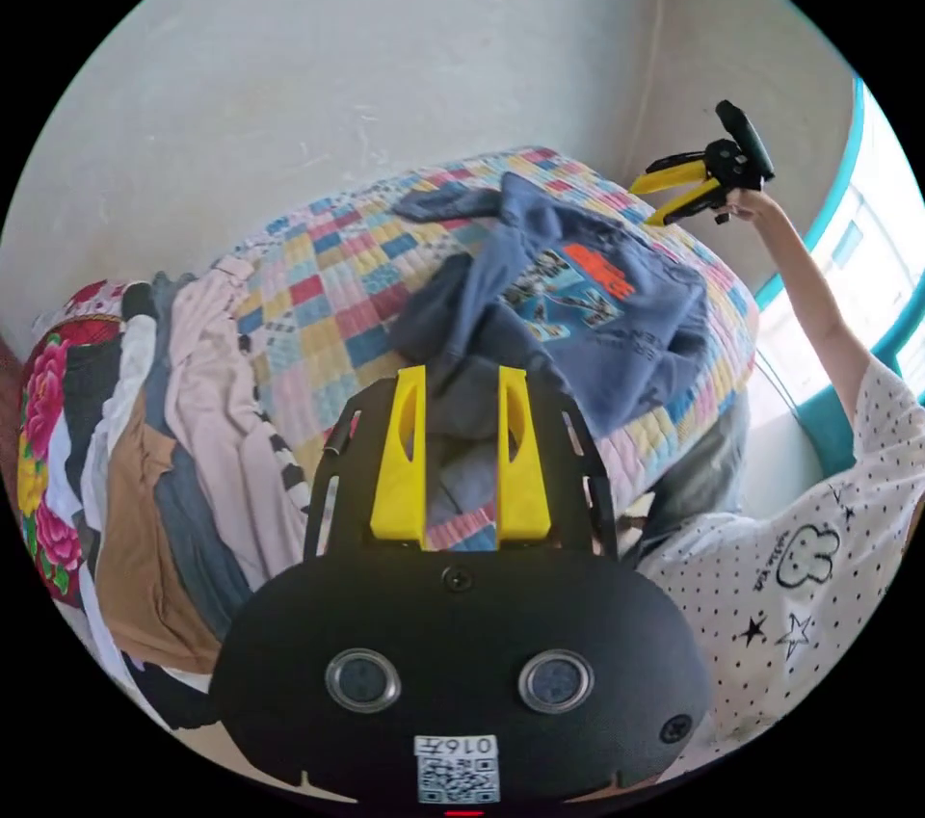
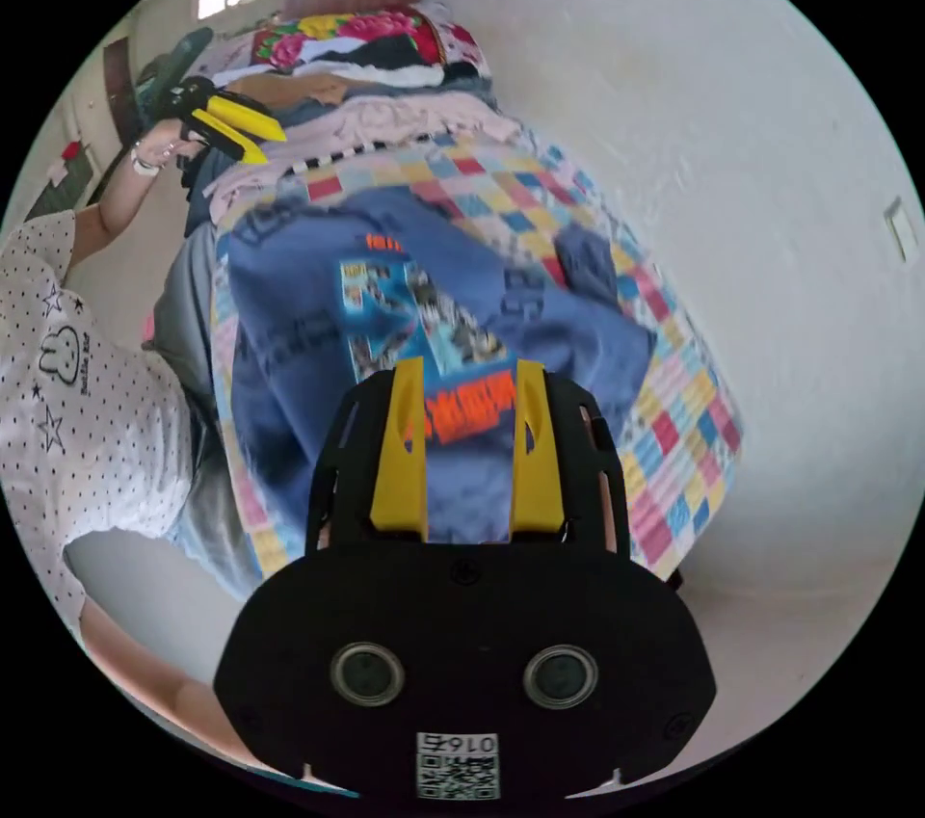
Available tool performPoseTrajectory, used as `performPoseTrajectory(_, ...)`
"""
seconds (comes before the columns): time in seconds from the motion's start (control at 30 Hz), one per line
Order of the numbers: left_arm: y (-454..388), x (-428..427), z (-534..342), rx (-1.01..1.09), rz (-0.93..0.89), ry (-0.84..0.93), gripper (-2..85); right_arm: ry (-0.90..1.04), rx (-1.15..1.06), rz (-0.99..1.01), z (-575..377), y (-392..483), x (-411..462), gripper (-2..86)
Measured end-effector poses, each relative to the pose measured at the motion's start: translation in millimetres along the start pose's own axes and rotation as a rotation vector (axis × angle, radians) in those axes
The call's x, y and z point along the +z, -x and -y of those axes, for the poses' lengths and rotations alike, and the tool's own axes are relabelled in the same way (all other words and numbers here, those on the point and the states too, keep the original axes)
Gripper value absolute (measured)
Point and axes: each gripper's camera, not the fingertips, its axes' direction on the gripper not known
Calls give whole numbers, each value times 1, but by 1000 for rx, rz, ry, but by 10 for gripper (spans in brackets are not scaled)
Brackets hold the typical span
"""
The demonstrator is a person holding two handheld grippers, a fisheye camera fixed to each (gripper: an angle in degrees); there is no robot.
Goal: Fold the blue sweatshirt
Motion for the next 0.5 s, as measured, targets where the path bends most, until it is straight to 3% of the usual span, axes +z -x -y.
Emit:
performPoseTrajectory(0.13, -1, 48, 8, -46, 10, 63, 130, -37, -58, 33, 80, 19, 51, 158)
performPoseTrajectory(0.27, -13, 95, 5, -51, 18, 145, 136, 57, -98, 75, 143, 39, 121, 159)
performPoseTrajectory(0.4, -11, 109, -6, -75, -35, 144, 81, 147, -61, 143, 173, 42, 157, 79)
performPoseTrajectory(0.5, 3, 84, -1, -71, 36, 77, 19, 92, -73, 108, 194, 38, 147, 31)
